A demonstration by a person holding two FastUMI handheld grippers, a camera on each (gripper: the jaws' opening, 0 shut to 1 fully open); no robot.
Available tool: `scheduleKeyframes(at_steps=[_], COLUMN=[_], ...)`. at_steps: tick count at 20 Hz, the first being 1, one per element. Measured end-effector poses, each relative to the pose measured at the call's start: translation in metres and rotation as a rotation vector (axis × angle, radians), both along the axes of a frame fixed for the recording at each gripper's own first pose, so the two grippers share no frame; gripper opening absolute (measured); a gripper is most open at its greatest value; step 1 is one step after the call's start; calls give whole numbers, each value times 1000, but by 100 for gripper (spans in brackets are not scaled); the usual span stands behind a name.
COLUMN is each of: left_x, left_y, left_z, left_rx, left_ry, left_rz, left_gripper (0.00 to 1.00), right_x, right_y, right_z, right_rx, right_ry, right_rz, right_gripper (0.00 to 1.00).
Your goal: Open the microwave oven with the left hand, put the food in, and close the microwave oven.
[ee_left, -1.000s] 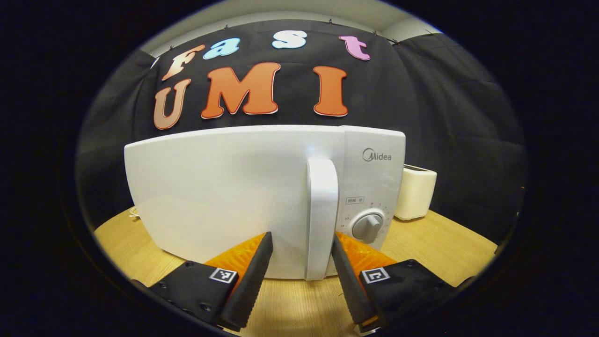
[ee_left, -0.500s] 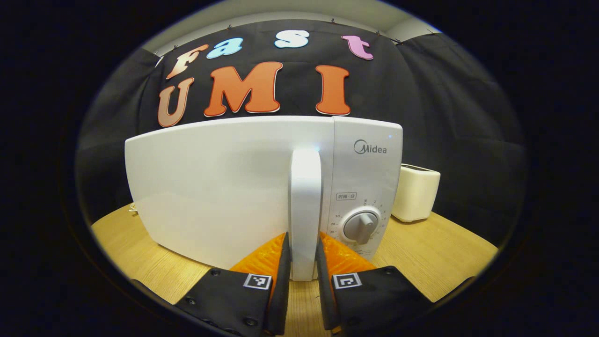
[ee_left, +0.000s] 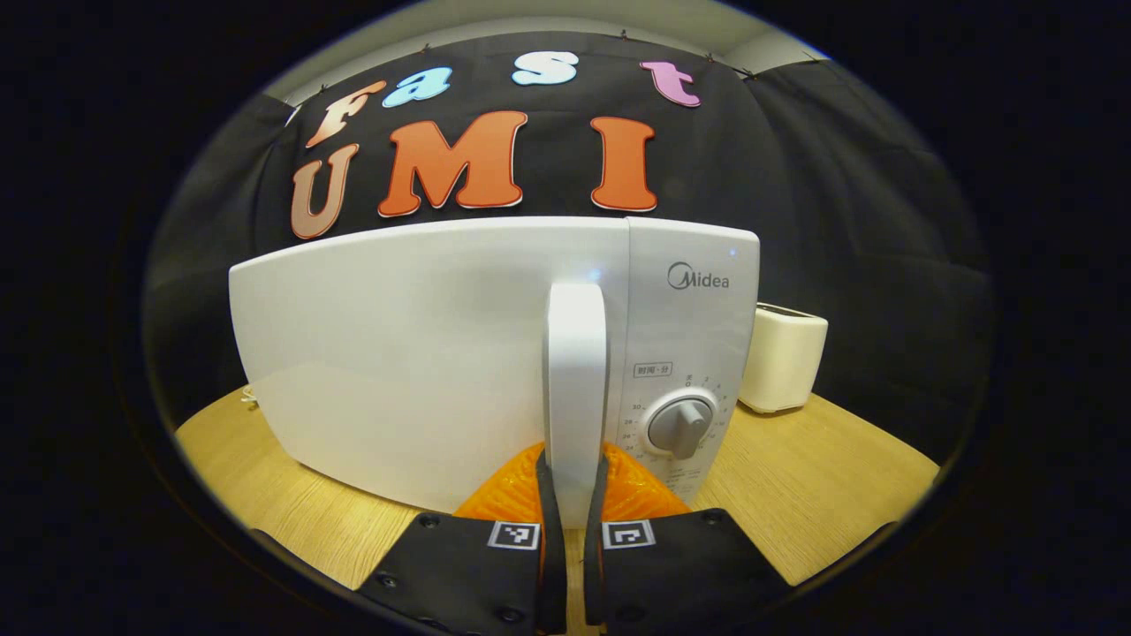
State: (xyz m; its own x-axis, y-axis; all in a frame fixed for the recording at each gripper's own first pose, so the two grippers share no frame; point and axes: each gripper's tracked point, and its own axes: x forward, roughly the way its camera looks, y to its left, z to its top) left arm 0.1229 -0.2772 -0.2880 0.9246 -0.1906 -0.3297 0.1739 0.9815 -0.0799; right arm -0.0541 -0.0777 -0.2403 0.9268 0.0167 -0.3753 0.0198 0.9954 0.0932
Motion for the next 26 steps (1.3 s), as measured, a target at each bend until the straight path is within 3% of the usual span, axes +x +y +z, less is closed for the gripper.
scheduleKeyframes(at_steps=[6, 12, 18, 22, 26], left_x=[-14, -64, -124, -160, -191], left_y=[5, 26, 71, 113, 169], left_z=[1, 10, 20, 25, 29], left_rx=[9, -9, 5, 28, 60], left_ry=[4, -7, -25, -57, -76], left_rz=[7, -40, -46, -10, 75], left_gripper=[12, 12, 11, 11, 11], right_x=[-3, -7, -17, -26, -34], right_y=[-6, 2, 19, 29, 38], right_z=[-4, -15, -12, -13, -16], right_rx=[-17, 31, 8, 6, -9], right_ry=[12, 50, 55, 66, 74], right_rz=[-10, -15, 9, 21, 29], right_gripper=[92, 92, 92, 93, 92])
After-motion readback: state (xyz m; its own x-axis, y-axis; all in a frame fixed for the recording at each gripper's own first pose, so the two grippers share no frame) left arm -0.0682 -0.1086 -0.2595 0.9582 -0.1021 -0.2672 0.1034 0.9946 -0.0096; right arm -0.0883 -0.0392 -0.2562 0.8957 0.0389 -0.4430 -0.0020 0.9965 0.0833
